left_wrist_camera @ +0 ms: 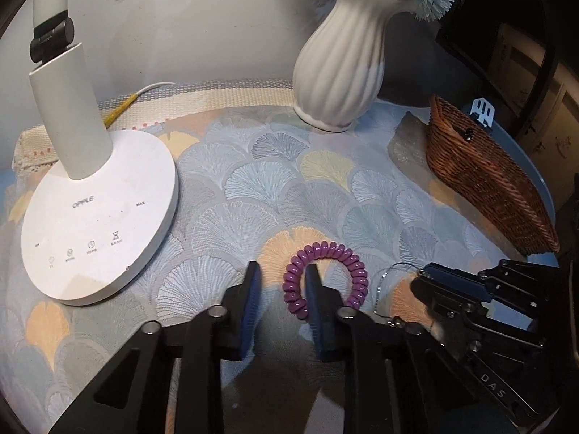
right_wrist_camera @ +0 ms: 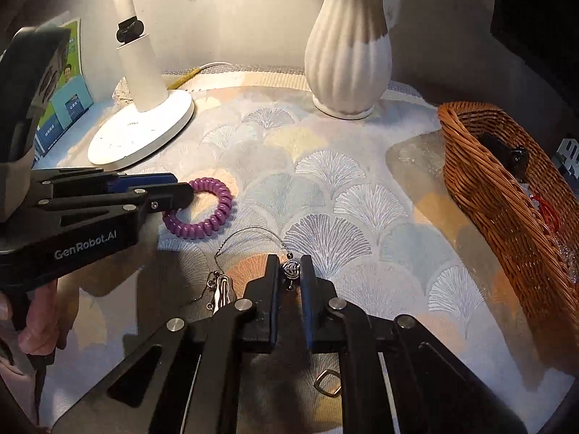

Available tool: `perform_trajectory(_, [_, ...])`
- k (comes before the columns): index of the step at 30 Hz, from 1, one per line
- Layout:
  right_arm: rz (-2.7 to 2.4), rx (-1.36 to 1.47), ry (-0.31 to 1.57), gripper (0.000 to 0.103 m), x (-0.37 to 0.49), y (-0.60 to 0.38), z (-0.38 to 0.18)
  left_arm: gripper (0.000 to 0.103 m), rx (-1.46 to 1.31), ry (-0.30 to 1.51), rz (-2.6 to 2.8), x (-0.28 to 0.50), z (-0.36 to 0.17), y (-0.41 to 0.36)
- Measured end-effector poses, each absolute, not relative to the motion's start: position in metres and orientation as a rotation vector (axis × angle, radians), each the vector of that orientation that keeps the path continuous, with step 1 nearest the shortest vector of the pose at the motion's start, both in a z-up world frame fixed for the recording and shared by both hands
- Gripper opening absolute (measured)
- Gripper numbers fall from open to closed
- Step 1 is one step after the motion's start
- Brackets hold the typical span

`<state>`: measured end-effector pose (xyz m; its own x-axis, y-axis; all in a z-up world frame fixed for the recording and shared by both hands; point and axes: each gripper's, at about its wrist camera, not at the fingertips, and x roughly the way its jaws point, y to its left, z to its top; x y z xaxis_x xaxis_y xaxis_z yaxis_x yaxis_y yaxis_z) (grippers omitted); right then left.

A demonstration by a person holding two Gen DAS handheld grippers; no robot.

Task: Organize jewelry
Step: 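Grasp the purple spiral hair tie with the left tool while the right tool grasps the heart pendant chain, then carry the hair tie and heart chain over the wicker basket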

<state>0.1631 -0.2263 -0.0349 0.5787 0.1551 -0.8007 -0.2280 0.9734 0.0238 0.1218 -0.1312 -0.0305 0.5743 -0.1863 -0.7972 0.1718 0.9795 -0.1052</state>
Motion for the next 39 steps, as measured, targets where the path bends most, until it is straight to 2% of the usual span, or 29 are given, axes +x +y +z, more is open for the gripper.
perform_trajectory(1, [0.234,-0.069,0.905,0.013,0.160,-0.229,-0.031,0.009,-0.026,0.938,-0.217,0.122,-0.030,-0.130])
perform_trajectory(9, [0.344,0.198,0.771,0.013,0.148,-0.270,-0.004,0.009,-0.289,0.868,-0.387,0.115,-0.013,-0.101])
perform_trajectory(16, [0.549,0.389,0.632,0.013,0.131,-0.291,0.020,0.009,-0.402,0.837,-0.428,0.115,-0.009,-0.088])
perform_trajectory(27, [0.561,0.469,0.599,0.013,0.129,-0.310,0.027,0.009,-0.360,0.825,-0.430,0.110,-0.006,-0.097])
perform_trajectory(32, [0.536,0.487,0.554,0.013,0.112,-0.343,0.052,0.009,-0.282,0.819,-0.426,0.107,0.004,-0.118])
perform_trajectory(39, [0.397,0.434,0.481,0.014,0.083,-0.413,0.094,0.009,-0.173,0.769,-0.512,0.096,0.054,-0.169])
